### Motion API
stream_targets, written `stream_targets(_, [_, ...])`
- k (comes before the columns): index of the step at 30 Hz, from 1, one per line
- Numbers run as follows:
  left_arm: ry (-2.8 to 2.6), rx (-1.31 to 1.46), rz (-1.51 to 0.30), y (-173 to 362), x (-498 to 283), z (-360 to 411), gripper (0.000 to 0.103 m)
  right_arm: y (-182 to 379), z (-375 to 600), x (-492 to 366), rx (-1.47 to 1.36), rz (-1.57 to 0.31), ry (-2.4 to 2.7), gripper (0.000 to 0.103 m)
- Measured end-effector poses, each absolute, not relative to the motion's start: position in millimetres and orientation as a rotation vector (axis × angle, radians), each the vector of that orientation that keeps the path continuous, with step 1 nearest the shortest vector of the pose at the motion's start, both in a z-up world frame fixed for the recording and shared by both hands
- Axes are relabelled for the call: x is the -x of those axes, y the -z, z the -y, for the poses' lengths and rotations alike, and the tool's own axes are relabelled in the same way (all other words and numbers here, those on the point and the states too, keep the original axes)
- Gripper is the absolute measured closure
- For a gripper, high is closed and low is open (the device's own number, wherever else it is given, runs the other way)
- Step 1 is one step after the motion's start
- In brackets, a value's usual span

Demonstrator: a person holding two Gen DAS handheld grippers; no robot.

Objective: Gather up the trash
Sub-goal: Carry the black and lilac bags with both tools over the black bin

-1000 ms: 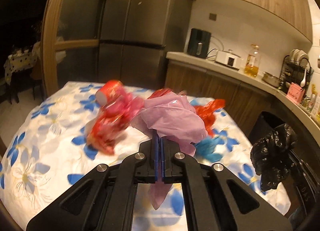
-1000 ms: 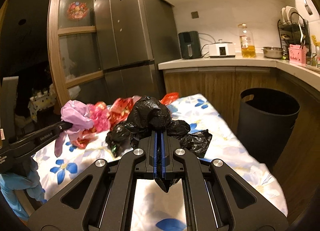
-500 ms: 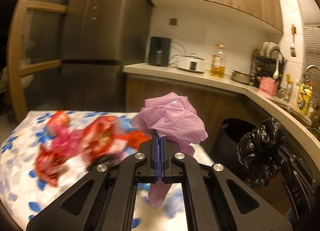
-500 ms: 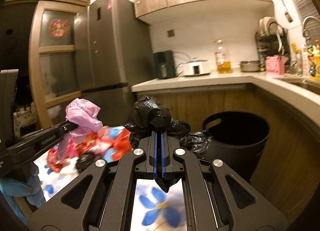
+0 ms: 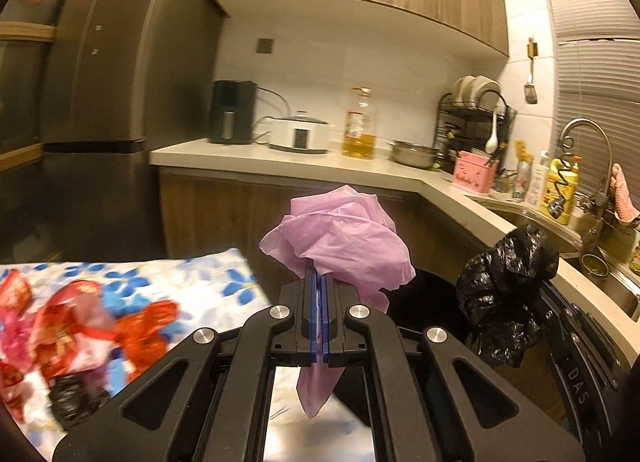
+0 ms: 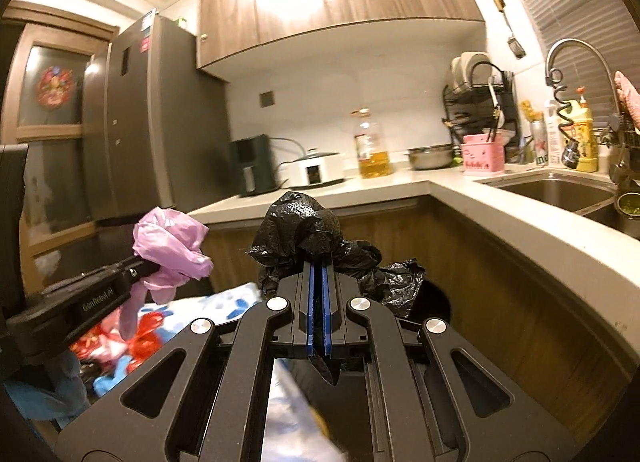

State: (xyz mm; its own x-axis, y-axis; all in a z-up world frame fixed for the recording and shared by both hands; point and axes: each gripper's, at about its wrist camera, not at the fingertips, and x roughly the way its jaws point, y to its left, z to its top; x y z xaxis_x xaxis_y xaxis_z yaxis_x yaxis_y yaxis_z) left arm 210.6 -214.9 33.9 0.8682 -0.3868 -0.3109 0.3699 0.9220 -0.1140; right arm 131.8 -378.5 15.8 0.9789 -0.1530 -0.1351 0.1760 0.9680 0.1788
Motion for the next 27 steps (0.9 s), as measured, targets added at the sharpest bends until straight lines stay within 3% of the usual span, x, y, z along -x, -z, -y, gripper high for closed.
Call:
stream_targets(9, [0.506,0.049,-0.35,-17.9,-249.9,269.5,0.102,-14.3,423.5,-161.9,-0.223,-0.137,0.194,0.1])
stream_targets(27, [0.583,0.057,-0.415,6.9,-287.7,304.3,0.102,0.2,446.3,-206.4,-0.216,-0.179,0.187,0.099])
